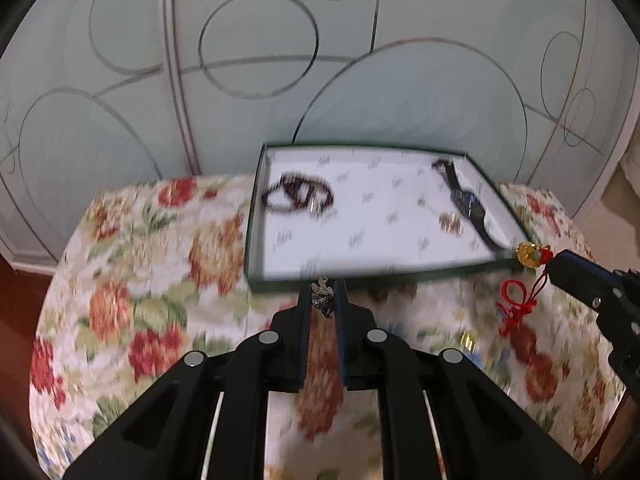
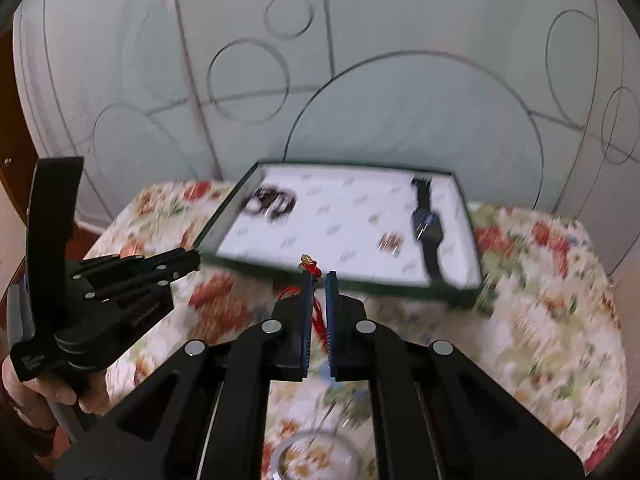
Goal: Organize jewelry
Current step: 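Carry the earring and red-tasseled charm with both tools into the green box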
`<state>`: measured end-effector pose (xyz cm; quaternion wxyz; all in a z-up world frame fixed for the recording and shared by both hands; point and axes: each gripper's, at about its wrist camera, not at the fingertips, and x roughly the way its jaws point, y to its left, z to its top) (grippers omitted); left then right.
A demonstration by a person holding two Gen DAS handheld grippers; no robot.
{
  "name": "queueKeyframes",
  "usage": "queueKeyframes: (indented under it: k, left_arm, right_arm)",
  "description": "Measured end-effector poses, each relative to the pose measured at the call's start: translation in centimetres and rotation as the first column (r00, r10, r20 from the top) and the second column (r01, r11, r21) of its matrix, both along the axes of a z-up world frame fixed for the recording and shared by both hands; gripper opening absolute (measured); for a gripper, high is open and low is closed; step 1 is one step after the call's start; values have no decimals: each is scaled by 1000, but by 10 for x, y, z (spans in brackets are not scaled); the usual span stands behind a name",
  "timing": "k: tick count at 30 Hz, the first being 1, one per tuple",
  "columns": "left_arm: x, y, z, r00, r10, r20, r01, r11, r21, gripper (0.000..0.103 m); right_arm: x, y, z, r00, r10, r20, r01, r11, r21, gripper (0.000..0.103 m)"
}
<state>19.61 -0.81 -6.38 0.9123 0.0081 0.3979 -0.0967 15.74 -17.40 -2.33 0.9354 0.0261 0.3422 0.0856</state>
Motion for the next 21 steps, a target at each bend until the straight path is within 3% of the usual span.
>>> queueKeyframes:
  k: [5, 9, 14, 21]
  left_arm:
    - [38, -14, 20, 999, -5, 40, 5, 1000, -1, 11]
    - [73, -27, 18, 999, 4, 42, -4, 1000, 7, 11]
    - [110, -37, -13, 1000, 23, 13, -24, 998, 50, 11]
    - [134, -36, -53, 997, 53, -58, -49, 997, 63, 11]
  right_arm:
    - [39, -22, 17, 999, -40, 31, 39, 999, 7, 6]
    - [80, -35, 10, 998, -65, 14, 65, 997, 30, 6]
    - [128, -33, -22, 997, -67, -45, 67, 998, 2, 6]
    - [159, -27, -72, 988, -59, -144, 57, 998, -20, 7]
